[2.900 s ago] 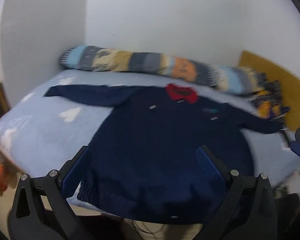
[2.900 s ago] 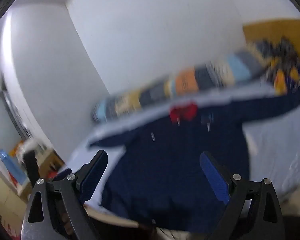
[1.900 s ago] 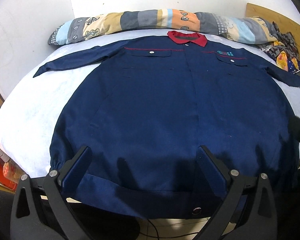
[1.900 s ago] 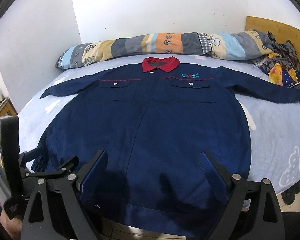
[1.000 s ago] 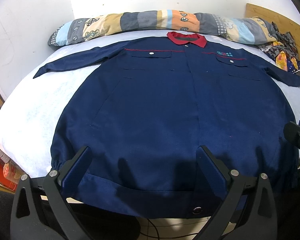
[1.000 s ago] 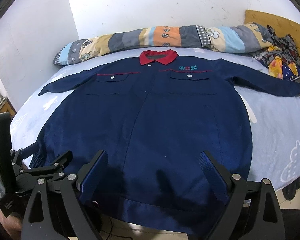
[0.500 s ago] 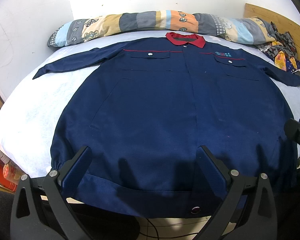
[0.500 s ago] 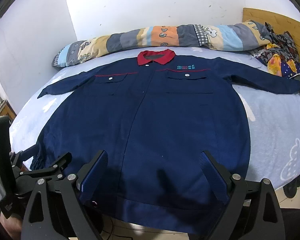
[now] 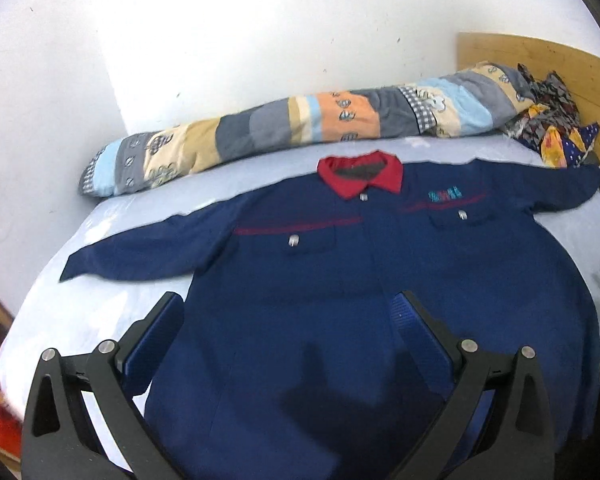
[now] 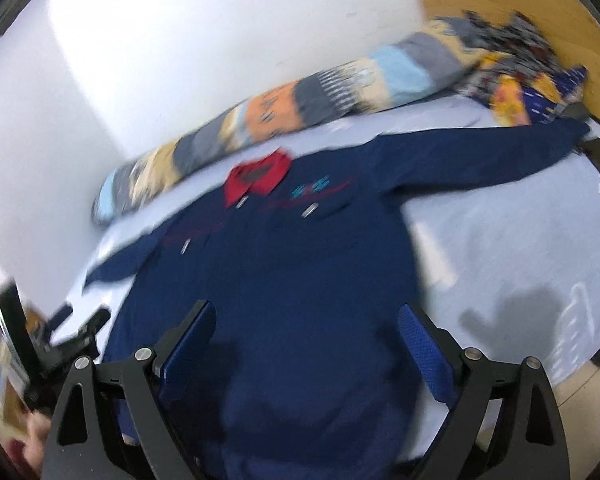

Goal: Fold large clothes
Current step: 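Reach the right gripper to the sleeve cuff and close on it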

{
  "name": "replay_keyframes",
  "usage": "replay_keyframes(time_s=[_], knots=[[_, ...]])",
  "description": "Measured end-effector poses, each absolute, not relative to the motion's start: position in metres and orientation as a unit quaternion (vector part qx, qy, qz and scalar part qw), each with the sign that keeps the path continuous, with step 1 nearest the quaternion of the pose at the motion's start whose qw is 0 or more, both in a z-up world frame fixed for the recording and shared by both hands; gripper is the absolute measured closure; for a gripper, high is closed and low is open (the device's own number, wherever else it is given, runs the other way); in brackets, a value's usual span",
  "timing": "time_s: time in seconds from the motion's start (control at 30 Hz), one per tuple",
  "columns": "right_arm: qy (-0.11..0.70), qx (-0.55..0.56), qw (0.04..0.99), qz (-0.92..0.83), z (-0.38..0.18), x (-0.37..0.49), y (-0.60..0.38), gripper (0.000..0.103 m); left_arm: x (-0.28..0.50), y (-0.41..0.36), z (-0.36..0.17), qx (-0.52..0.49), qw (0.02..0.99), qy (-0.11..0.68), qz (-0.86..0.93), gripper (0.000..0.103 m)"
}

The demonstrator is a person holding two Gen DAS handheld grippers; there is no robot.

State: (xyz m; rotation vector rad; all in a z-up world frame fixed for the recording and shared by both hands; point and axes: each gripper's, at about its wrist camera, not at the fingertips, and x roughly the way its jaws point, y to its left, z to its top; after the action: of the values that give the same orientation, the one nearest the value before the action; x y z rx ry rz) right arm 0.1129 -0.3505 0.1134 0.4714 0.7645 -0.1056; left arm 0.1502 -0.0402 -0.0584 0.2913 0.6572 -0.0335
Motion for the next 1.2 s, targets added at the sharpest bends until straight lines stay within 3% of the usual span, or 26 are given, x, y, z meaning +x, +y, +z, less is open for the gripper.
replay_keyframes(time_s=[0.13, 0.27, 0.43, 0.5, 0.63, 0.77, 1.13, 1.2], knots=[[0.341, 0.296, 0.885, -0.111, 0.112, 0.124, -0.447, 0.009, 0.179, -0.033, -0.070, 0.074, 0.931, 0.357, -0.024, 0.000], [0.328, 0.370, 0.853, -0.167, 0.095, 0.132, -0.551, 0.010, 0.188, -0.050, -0.075, 0.075, 0.931, 0.356, -0.033, 0.000], [0.312, 0.405, 0.827, -0.236, 0.078, 0.146, -0.655, 0.030, 0.188, -0.074, -0.080, 0.087, 0.926, 0.361, -0.066, 0.000], [0.310, 0.423, 0.815, -0.247, 0.065, 0.154, -0.686, 0.044, 0.190, -0.081, -0.083, 0.088, 0.923, 0.368, -0.073, 0.000], [0.288, 0.459, 0.799, -0.261, 0.036, 0.165, -0.731, 0.044, 0.196, -0.088, -0.088, 0.086, 0.918, 0.381, -0.077, 0.000], [0.312, 0.460, 0.787, -0.268, 0.010, 0.188, -0.759, 0.075, 0.197, -0.093, -0.096, 0.089, 0.912, 0.392, -0.080, 0.000], [0.311, 0.449, 0.784, -0.296, -0.027, 0.223, -0.803, 0.072, 0.197, -0.101, -0.111, 0.112, 0.906, 0.402, -0.078, 0.000], [0.308, 0.444, 0.792, -0.285, -0.030, 0.231, -0.805, 0.077, 0.197, -0.101, -0.111, 0.112, 0.905, 0.403, -0.077, 0.000]])
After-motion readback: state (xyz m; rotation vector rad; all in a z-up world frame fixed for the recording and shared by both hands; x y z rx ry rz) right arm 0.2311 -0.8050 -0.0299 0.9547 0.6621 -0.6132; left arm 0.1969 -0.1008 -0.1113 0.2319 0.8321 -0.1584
